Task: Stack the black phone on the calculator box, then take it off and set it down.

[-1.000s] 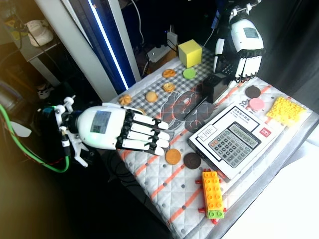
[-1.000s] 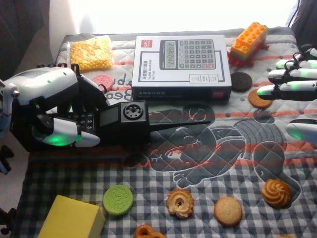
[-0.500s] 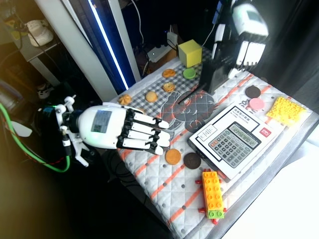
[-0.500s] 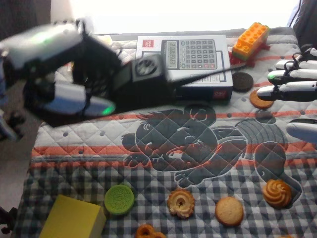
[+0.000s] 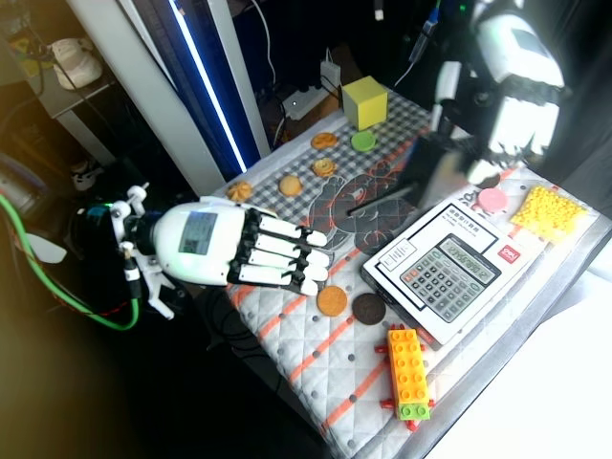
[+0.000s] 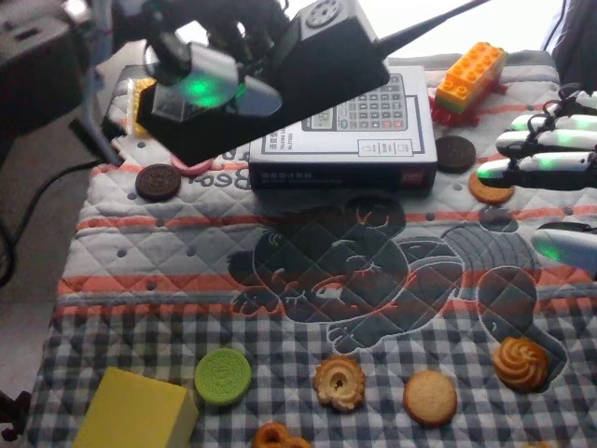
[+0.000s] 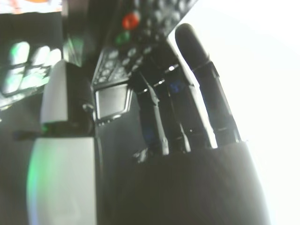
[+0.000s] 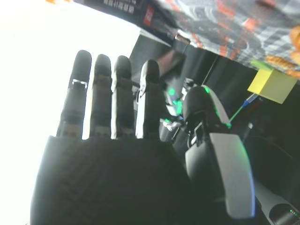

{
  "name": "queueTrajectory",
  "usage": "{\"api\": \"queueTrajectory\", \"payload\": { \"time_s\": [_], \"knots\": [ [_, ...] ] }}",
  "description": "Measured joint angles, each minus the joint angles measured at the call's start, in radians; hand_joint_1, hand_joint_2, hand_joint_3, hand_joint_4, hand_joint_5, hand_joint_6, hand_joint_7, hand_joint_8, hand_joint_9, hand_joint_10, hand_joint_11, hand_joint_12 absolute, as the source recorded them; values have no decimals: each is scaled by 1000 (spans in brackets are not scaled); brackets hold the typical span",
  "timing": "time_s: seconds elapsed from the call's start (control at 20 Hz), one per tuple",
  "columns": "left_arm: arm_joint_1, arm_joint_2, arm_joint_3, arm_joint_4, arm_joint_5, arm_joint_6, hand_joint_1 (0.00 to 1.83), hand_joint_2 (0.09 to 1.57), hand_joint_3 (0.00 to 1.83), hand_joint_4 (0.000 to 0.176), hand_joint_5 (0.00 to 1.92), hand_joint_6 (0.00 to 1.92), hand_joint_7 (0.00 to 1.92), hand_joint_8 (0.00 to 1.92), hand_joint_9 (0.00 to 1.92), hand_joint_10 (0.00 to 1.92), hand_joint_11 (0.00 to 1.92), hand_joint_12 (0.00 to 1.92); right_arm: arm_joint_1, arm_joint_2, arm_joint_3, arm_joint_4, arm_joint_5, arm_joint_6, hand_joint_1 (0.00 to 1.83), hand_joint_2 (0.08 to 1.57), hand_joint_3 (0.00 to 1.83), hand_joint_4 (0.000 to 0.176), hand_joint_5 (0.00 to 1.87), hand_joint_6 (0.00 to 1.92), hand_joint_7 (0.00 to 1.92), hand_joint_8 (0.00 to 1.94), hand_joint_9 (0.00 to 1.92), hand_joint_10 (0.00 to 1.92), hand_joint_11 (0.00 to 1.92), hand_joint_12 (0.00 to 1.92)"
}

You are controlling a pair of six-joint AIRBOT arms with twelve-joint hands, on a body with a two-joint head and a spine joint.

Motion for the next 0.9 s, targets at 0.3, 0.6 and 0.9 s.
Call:
{"api": "queueTrajectory", "payload": {
  "time_s": [0.3,0.6,0.9],
  "knots": [
    [-18,-150,147,5,129,2,1254,1091,0,0,1047,715,1038,1060,1057,723,817,1323,6,-9,6,-5,-6,0,384,1346,0,65,498,2,394,1,315,3,41,763],
    [-2,-190,183,0,132,-4,869,937,0,99,475,4,641,17,643,146,106,1275,11,-15,9,-6,-6,0,423,1349,0,65,491,0,382,0,321,1,116,590],
    [27,-180,159,-31,106,-6,803,911,0,141,260,8,317,9,359,11,0,847,11,-18,10,-5,-5,0,409,1345,0,61,497,0,390,0,327,0,185,427]
  ]
}}
